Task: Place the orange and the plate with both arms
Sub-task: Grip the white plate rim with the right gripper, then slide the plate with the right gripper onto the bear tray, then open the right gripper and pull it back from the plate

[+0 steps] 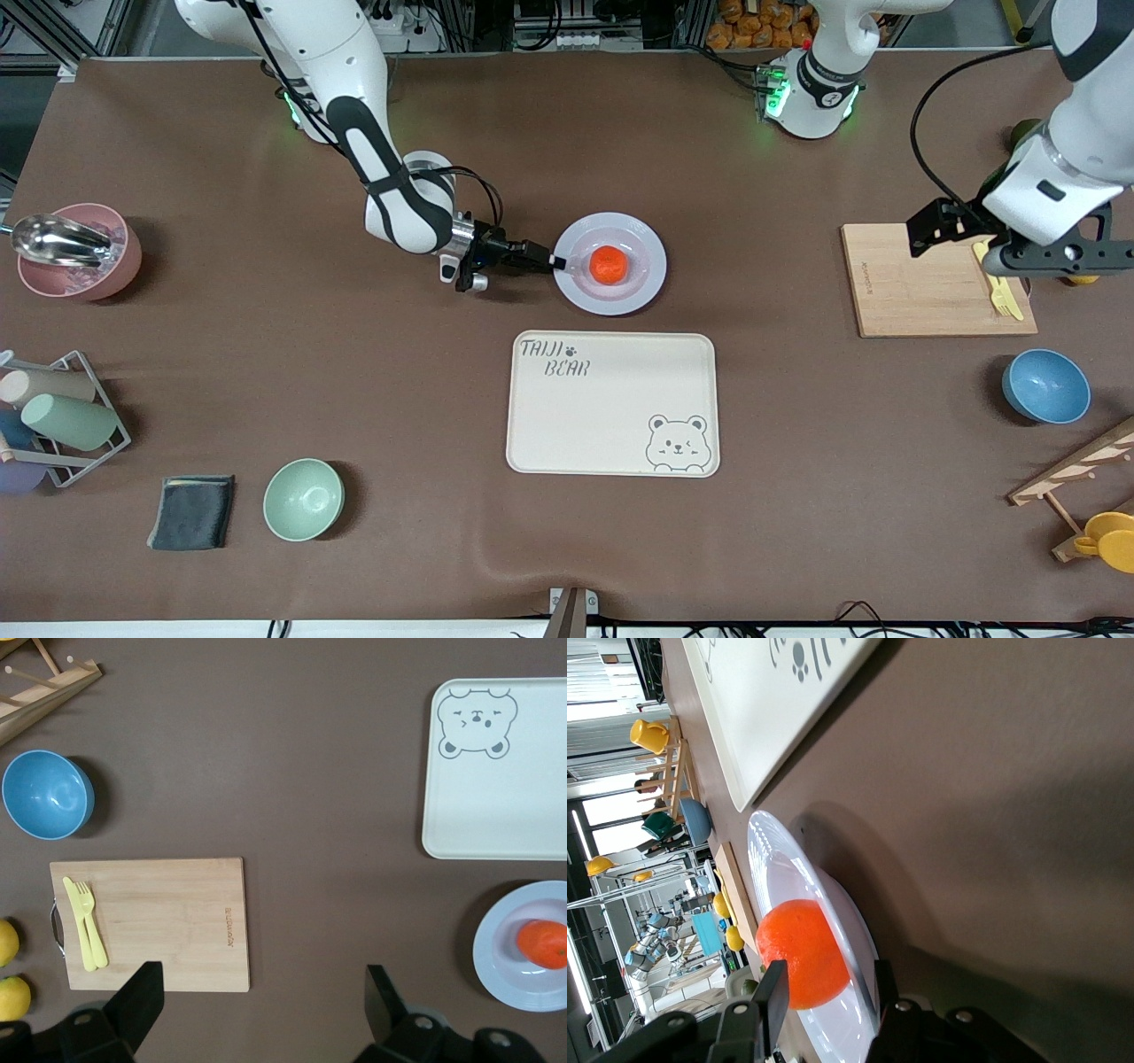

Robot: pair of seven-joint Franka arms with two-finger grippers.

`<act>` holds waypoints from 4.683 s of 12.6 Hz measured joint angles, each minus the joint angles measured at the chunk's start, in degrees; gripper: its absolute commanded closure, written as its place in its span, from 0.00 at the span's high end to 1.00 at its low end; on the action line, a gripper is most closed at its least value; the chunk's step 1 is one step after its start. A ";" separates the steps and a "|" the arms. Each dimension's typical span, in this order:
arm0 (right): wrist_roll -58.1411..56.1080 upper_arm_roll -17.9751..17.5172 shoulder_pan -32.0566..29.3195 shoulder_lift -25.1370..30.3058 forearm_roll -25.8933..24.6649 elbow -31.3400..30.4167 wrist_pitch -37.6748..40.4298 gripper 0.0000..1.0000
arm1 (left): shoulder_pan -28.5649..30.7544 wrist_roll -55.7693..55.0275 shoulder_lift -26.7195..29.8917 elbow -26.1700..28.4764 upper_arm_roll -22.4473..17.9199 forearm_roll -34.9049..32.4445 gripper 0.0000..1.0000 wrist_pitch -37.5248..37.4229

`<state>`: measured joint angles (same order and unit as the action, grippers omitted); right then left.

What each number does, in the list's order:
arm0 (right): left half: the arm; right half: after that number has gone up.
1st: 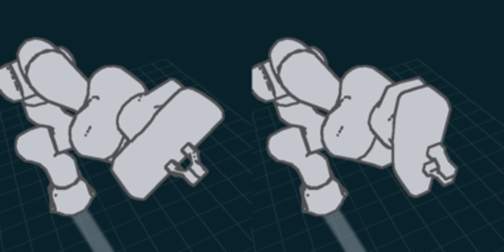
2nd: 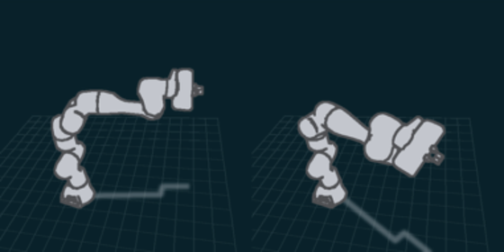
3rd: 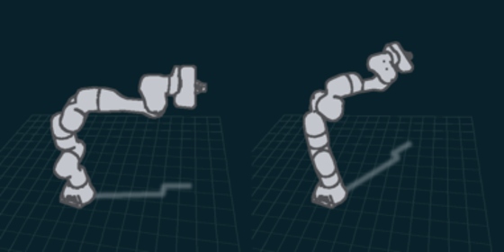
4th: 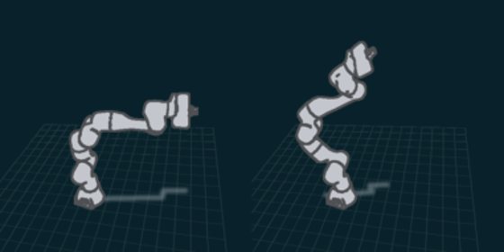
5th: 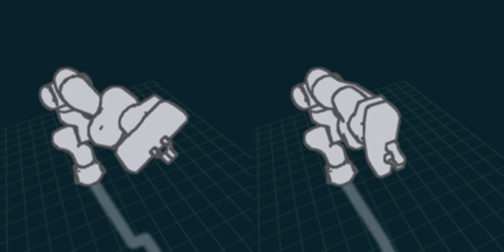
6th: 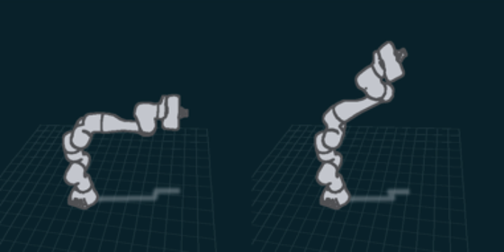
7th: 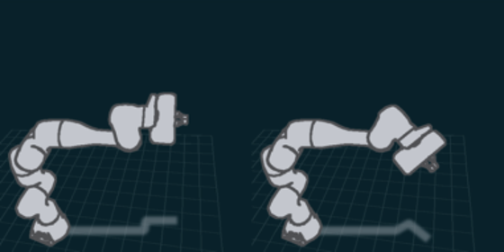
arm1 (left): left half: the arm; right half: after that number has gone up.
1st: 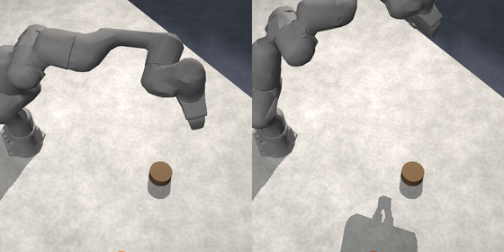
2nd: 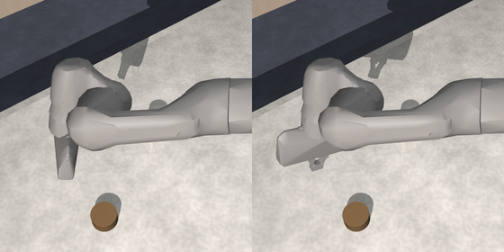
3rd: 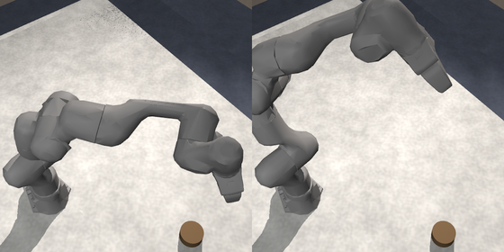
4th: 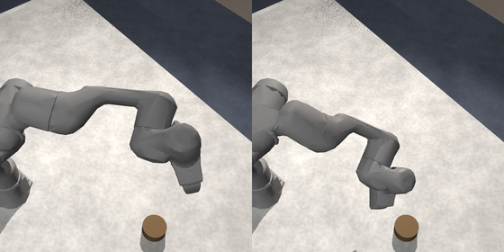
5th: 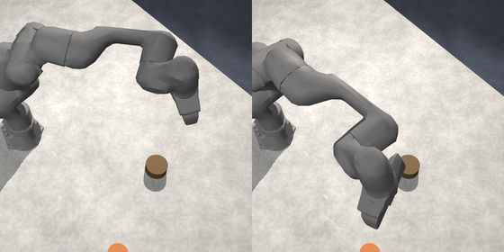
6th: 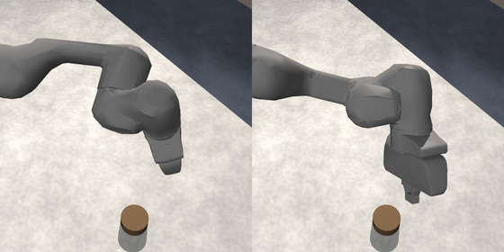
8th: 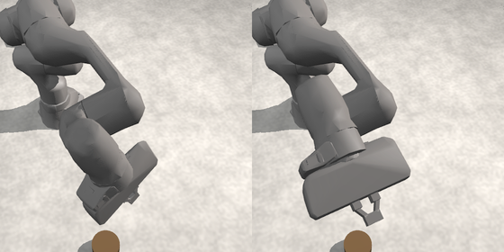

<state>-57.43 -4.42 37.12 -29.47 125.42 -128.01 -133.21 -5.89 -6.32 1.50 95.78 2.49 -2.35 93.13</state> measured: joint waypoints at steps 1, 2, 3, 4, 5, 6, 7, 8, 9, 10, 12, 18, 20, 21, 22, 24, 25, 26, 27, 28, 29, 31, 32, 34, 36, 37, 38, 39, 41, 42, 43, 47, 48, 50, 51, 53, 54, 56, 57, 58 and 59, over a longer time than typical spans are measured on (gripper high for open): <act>-1.23 0.00 0.33 -0.26 0.80 0.01 -0.19 0.16 | -0.08 0.27 0.48 -0.73 0.61 0.01 1.00 -1.32; -2.90 0.00 0.43 -0.67 1.97 0.03 -0.26 0.01 | 0.04 0.32 0.69 -1.78 1.46 0.01 1.00 -2.94; -4.49 0.01 0.44 -1.08 2.97 0.04 -0.26 0.00 | 0.31 0.32 0.70 -2.86 2.31 0.01 1.00 -3.99; -5.25 0.02 0.44 -1.34 3.41 0.05 -0.26 0.00 | 0.49 0.32 0.70 -3.69 2.76 0.01 1.00 -4.42; -5.62 0.05 0.43 -1.32 3.92 0.11 0.06 0.00 | 0.66 0.40 0.70 -4.27 2.94 0.01 1.00 -4.68; -5.97 0.10 0.44 -1.14 4.07 0.27 0.54 0.00 | 0.74 0.74 0.70 -4.55 3.03 0.01 1.00 -4.88; -5.98 0.11 0.43 -1.09 4.13 0.48 0.55 0.00 | 0.74 1.12 0.70 -4.60 3.20 0.01 1.00 -4.93; -5.98 0.13 0.43 -1.07 4.13 0.67 0.56 0.00 | 0.72 1.47 0.69 -4.60 3.46 0.01 1.00 -4.98; -5.98 0.14 0.43 -0.93 4.17 0.92 0.57 0.00 | 0.69 1.63 0.69 -4.60 3.66 0.01 1.00 -5.04; -5.97 0.17 0.43 -0.63 4.49 1.21 0.57 0.00 | 0.69 1.65 0.69 -4.61 3.75 0.01 1.00 -5.08; -5.97 0.21 0.42 0.50 6.00 1.82 0.55 0.00 | 0.70 1.68 0.69 -4.61 3.75 0.01 1.00 -5.14; -3.52 0.33 0.25 5.76 8.55 2.09 1.52 0.00 | 1.42 1.68 0.69 -5.51 3.60 0.01 1.00 -5.19; -3.06 0.69 -1.33 5.98 8.96 2.91 2.40 0.00 | 1.56 1.68 0.59 -5.56 3.50 0.01 1.00 -5.30; -2.54 0.86 -2.57 5.96 9.18 3.86 2.65 0.00 | 1.54 1.68 0.43 -5.56 3.51 0.01 1.00 -5.32; -1.89 0.99 -3.68 5.76 9.21 5.18 2.68 0.00 | 1.51 1.68 0.26 -5.56 3.52 0.01 1.00 -5.34; -1.19 1.12 -4.97 3.52 9.22 9.25 2.59 0.00 | 1.43 1.68 -0.18 -5.56 3.57 0.01 1.00 -5.40; -1.13 1.17 -5.18 1.37 9.23 11.88 2.34 0.00 | 1.40 1.68 -0.62 -5.56 3.65 0.01 1.00 -5.41; -1.12 1.25 -5.25 -1.26 9.24 14.74 1.80 0.00 | 1.41 1.68 -1.05 -5.56 3.67 0.01 1.00 -5.41; -1.12 1.35 -5.36 -4.39 9.25 18.04 0.79 0.00 | 1.47 1.68 -1.37 -5.58 3.66 0.01 1.00 -5.41; -1.12 1.42 -5.62 -7.67 9.25 21.61 -0.66 0.00 | 1.44 1.68 -1.50 -5.60 3.66 0.01 1.00 -5.41; -1.12 1.45 -5.91 -10.69 9.25 25.15 -2.43 0.00 | 1.37 1.68 -1.52 -5.64 3.71 0.01 1.00 -5.41; -1.12 1.51 -6.31 -14.98 9.25 30.06 -4.29 0.00 | 1.28 1.68 -1.51 -5.80 3.81 0.01 1.00 -5.41; -1.12 1.58 -6.63 -15.93 9.13 31.07 -4.60 0.00 | 1.29 1.68 -1.51 -5.91 3.81 0.01 1.00 -5.41; -1.13 1.65 -7.57 -16.32 8.43 31.43 -4.83 0.00 | 1.29 1.68 -1.50 -6.07 3.81 0.01 1.00 -5.41; -1.25 1.63 -7.82 -16.37 8.22 31.37 -5.13 0.00 | 1.28 1.68 -1.50 -6.24 3.82 0.01 1.00 -5.41; -1.36 1.54 -7.74 -16.45 8.20 31.29 -5.27 0.00 | 1.28 1.68 -1.50 -6.37 3.83 0.01 1.00 -5.41; -1.43 1.47 -7.57 -16.58 8.18 31.23 -5.34 0.00 | 1.26 1.68 -1.50 -6.47 3.85 0.01 1.00 -5.41; -1.50 1.40 -7.34 -16.77 8.16 31.21 -5.37 0.00 | 1.21 1.68 -1.49 -6.52 3.88 0.01 1.00 -5.41; -1.55 1.28 -7.01 -17.33 8.16 31.18 -5.39 0.28 | 1.11 1.68 -1.49 -6.56 3.97 0.01 1.00 -5.41; -1.54 1.27 -6.99 -17.55 8.16 31.17 -5.39 0.48 | 1.05 1.68 -1.49 -6.57 4.03 0.01 1.00 -5.41; -1.50 1.28 -7.00 -17.63 8.16 31.16 -5.40 0.48 | 1.03 1.68 -1.49 -6.58 4.08 0.01 1.00 -5.41; 1.35 1.35 -7.32 -17.64 5.52 31.21 -7.30 0.48 | 1.03 1.68 -1.49 -6.59 4.40 0.02 1.00 -5.41; 4.76 1.37 -7.44 -17.63 2.48 31.40 -7.52 0.48 | 1.01 1.68 -1.49 -6.59 4.95 0.02 1.00 -5.41; 12.81 1.47 -7.69 -17.39 -4.45 31.91 -7.73 0.47 | 0.97 1.37 -1.49 -6.59 5.70 0.02 1.00 -5.41; 17.10 1.55 -7.90 -17.19 -8.00 32.30 -7.88 0.47 | 0.96 1.29 -1.49 -6.59 5.76 0.02 1.00 -5.41; 26.69 1.70 -8.79 -16.60 -16.86 33.18 -7.96 0.47 | 0.96 1.18 -1.49 -6.60 5.79 0.03 1.00 -5.41; 31.49 1.74 -9.42 -15.95 -21.92 33.46 -7.97 0.47 | 0.97 1.18 -1.49 -6.60 6.02 0.03 1.00 -5.41; 39.29 1.78 -10.89 -14.43 -30.84 33.88 -7.95 0.47 | 0.94 -0.12 -1.49 -6.60 7.16 0.04 1.00 -5.41; 41.60 1.79 -11.75 -13.69 -34.09 33.90 -7.82 0.47 | 0.94 -0.83 -1.49 -6.60 7.52 0.04 1.00 -5.41; 42.81 1.81 -12.70 -13.04 -36.36 33.90 -7.27 0.47 | 0.94 -1.01 -1.49 -6.60 7.62 0.04 1.00 -5.41; 43.42 1.82 -13.78 -12.58 -38.10 33.89 -5.86 0.47 | 0.96 -1.03 -1.49 -6.60 7.62 0.04 1.00 -5.41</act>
<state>-14.01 -2.60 23.35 -42.06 87.32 -94.11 -139.07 -4.93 -7.35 0.01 89.17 10.11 -2.31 87.72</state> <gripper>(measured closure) 0.533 0.000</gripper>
